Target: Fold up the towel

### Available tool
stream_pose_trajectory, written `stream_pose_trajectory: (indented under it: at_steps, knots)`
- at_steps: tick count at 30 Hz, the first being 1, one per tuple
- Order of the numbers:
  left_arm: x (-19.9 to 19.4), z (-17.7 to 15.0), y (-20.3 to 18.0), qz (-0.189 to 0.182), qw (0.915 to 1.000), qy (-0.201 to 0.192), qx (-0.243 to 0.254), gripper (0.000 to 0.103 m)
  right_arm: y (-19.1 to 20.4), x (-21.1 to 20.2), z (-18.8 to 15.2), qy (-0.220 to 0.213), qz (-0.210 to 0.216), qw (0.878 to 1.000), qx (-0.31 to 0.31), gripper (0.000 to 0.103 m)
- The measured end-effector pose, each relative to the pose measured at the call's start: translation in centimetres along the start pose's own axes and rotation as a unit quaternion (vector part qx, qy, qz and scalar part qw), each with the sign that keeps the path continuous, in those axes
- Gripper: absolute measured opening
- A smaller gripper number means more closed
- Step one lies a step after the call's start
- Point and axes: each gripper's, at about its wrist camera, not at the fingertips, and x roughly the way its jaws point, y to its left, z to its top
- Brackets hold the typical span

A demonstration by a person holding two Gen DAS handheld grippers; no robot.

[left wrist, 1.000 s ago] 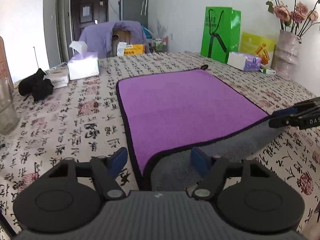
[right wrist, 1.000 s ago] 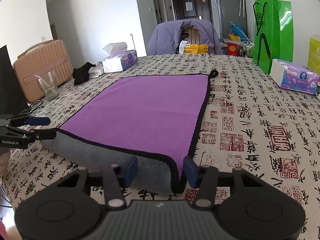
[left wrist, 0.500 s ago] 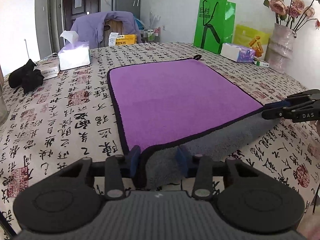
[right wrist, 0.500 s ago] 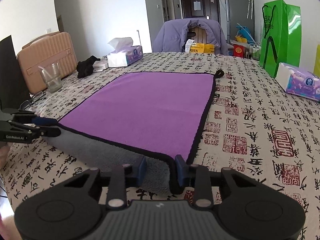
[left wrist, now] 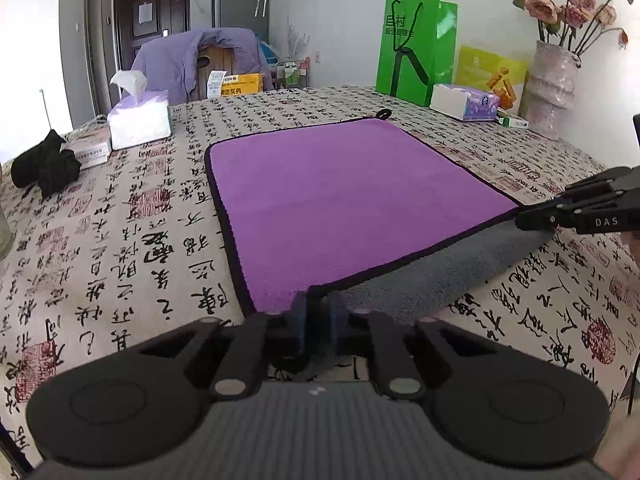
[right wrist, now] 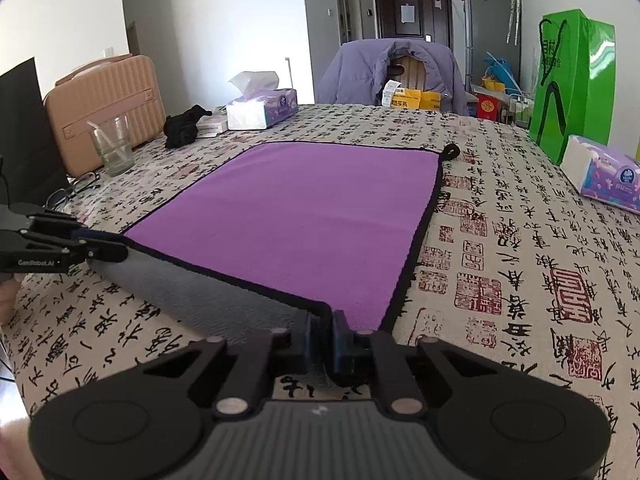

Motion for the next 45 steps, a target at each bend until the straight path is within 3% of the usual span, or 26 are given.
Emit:
stream_pose_trajectory:
  at_steps: [16,45]
  knots:
    - [-1.0,0.1,-2.6,0.055,0.9947,-0.045,0.074,0.006,0.8,-0.9,0.7,-0.020,-0.017,1.000,-0.012,0.005]
    - [-0.9,2.7,-2.0,0.079,0.9901,-0.068,0.094,0.006,0.5,-1.4,3.9,-0.049,-0.030,0.998,-0.021,0.005]
